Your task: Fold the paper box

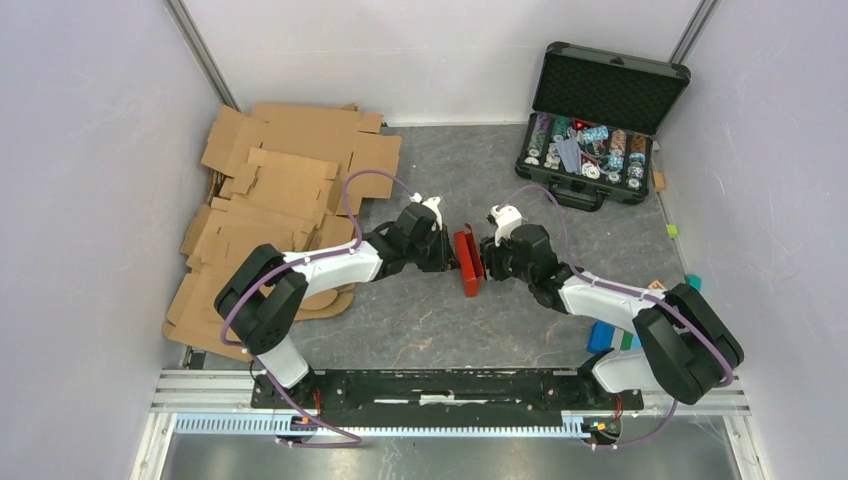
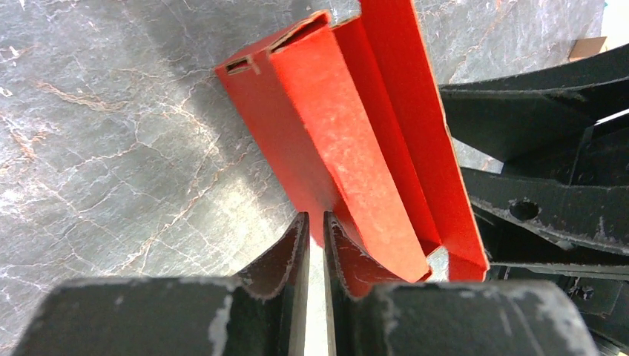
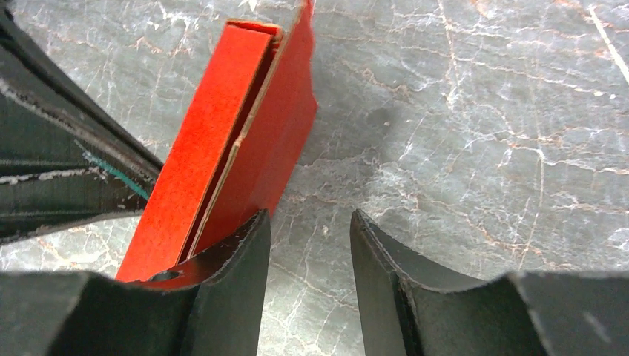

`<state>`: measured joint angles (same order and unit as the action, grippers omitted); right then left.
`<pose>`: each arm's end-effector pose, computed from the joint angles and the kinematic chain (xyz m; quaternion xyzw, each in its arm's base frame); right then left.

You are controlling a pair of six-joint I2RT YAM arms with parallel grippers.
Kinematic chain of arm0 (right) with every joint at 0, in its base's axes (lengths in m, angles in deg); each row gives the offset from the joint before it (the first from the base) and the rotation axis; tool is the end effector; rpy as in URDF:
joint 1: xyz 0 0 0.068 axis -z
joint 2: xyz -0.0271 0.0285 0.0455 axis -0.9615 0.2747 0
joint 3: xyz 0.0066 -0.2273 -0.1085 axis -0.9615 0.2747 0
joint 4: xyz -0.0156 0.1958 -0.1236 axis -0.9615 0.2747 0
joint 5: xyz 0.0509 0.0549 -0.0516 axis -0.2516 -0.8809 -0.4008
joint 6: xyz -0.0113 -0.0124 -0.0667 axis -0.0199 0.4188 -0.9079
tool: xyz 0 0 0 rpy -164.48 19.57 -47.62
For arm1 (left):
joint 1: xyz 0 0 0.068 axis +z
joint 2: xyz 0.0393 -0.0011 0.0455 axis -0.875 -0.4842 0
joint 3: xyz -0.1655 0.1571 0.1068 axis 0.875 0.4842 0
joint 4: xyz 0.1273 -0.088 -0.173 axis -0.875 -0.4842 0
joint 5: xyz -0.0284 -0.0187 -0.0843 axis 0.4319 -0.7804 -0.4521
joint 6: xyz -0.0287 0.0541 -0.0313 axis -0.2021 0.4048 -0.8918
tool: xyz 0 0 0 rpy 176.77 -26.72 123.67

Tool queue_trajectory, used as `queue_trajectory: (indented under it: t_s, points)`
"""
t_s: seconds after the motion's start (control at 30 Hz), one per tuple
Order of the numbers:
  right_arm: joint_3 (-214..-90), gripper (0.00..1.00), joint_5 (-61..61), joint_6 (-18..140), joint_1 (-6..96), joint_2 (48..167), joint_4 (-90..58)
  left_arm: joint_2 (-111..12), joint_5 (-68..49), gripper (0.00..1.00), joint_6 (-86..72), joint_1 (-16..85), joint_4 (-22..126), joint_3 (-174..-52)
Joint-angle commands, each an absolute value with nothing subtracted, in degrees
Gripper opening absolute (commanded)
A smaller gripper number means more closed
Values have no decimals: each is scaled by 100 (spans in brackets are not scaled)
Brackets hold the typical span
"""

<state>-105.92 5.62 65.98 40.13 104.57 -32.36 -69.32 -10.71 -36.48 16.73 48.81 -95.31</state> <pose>0.2191 0.1498 0.1614 -0.1757 0.8595 0.2017 0.4355 0.2362 -0.2435 0.1737 0.0628 0.9091 -0.3298 0.2466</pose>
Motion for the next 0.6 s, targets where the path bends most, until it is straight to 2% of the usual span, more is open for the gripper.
queue_trajectory:
  t_s: [0.0, 0.27, 0.47, 0.57]
  points:
    - [-10417, 50, 13, 6767, 4022, 10263, -3532, -6874, -1265, 19, -3548, 1683, 5223, -9733]
    - [-9990, 52, -630, 6819, 4022, 10093, -3887, -6884, -1725, 19, -3598, 1666, 5486, -9543]
    - [-9644, 62, -755, 6773, 4023, 9640, -4144, -6734, -1884, 20, -3504, 1666, 5537, -9310]
    - [-9619, 63, -661, 6730, 4022, 9530, -4040, -6711, -1942, 20, -3482, 1674, 5543, -9256]
